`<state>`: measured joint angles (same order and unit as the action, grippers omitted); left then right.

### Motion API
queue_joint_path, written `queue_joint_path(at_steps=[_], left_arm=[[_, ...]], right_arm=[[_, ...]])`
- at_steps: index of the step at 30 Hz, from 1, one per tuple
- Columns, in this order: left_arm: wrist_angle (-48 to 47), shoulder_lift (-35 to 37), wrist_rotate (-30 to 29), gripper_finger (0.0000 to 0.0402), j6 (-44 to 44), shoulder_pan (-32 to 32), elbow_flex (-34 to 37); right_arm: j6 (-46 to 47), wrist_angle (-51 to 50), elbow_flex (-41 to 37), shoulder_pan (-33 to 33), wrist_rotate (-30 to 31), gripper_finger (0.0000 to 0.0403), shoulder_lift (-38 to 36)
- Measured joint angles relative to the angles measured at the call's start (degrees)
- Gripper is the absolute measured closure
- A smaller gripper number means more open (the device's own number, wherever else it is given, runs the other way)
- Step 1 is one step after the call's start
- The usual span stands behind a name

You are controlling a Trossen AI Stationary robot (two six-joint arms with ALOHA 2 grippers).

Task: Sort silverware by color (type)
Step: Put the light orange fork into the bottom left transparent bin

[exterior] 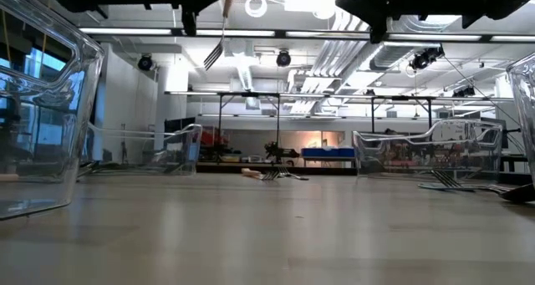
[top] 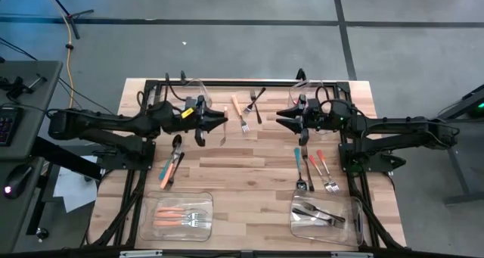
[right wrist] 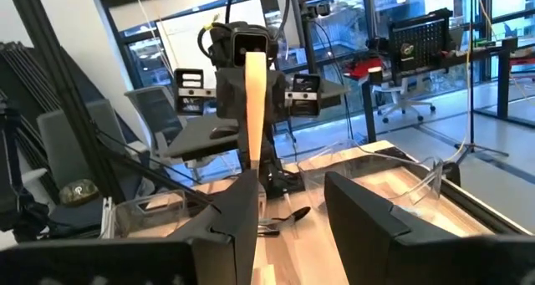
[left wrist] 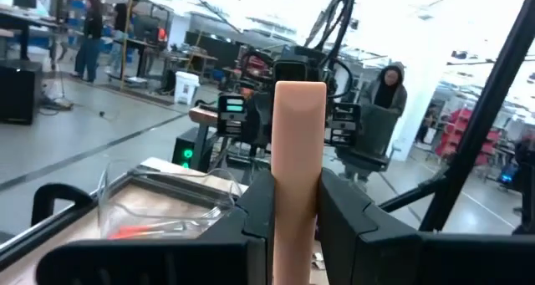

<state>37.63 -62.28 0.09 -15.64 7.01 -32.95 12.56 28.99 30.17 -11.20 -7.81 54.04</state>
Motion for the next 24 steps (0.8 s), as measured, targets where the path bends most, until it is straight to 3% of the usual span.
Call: queue_joint_path(at_steps=[19,21,24], left_arm=[[-0.89,0.76,0.91,0.036,0.7,-0.3,0.26],[-4.96,1.44,1.68,0.036,0.88,-1.46,-1.42],[-22.43,2.97,1.99,0.036,3.56,-5.07,-7.34]], right_arm=[[-0.02,-0.02,0.0,-0.02,-0.15,0.0279,0.0],[-0.02,-0.02,0.0,-0.02,-0.13,0.0279,0.0],[-0.02,-0.11,0.0,-0.02,-0.13,0.0279,0.0]])
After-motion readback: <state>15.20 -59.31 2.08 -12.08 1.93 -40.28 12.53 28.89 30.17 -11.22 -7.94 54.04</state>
